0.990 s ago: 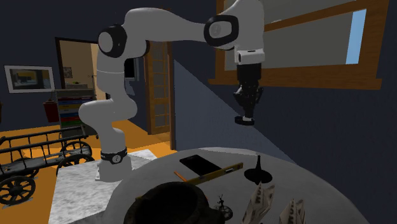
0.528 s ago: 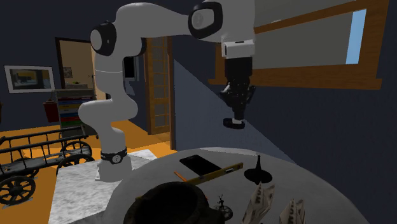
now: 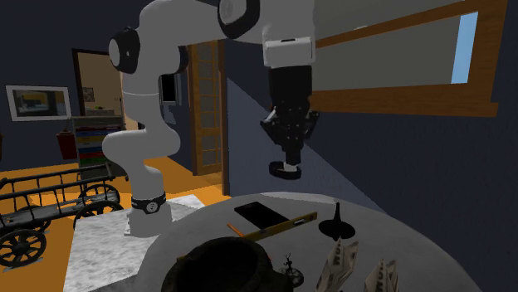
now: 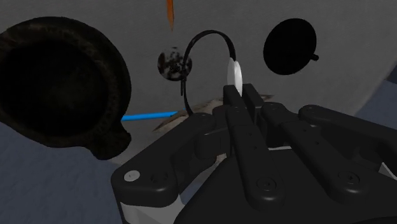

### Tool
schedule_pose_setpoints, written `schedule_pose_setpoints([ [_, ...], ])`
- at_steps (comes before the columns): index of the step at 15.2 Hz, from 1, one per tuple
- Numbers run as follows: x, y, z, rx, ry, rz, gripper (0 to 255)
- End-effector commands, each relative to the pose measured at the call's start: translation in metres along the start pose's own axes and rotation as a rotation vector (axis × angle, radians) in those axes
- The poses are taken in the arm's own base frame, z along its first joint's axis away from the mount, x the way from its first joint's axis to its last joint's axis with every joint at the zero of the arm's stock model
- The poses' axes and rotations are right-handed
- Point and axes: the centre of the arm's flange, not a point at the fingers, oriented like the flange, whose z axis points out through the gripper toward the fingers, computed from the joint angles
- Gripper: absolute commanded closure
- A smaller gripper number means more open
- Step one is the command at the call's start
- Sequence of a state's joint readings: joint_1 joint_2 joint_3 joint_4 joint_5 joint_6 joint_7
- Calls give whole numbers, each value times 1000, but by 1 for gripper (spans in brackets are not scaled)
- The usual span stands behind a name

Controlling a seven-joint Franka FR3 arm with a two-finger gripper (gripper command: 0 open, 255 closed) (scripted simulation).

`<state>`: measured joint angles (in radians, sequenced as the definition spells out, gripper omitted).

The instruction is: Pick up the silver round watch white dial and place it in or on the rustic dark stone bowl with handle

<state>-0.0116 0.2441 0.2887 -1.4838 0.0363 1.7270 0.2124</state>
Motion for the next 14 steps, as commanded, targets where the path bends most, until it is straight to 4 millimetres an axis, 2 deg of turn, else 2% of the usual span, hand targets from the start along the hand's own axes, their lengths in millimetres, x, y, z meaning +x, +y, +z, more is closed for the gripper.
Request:
schedule_pose_setpoints([
  [1, 6, 28, -6, 0, 0, -1, 255],
  [11, 47, 151, -28, 0, 0, -1, 255],
  [12, 49, 158, -29, 0, 0, -1, 255],
  [14, 49, 159, -19, 0, 0, -1, 255],
])
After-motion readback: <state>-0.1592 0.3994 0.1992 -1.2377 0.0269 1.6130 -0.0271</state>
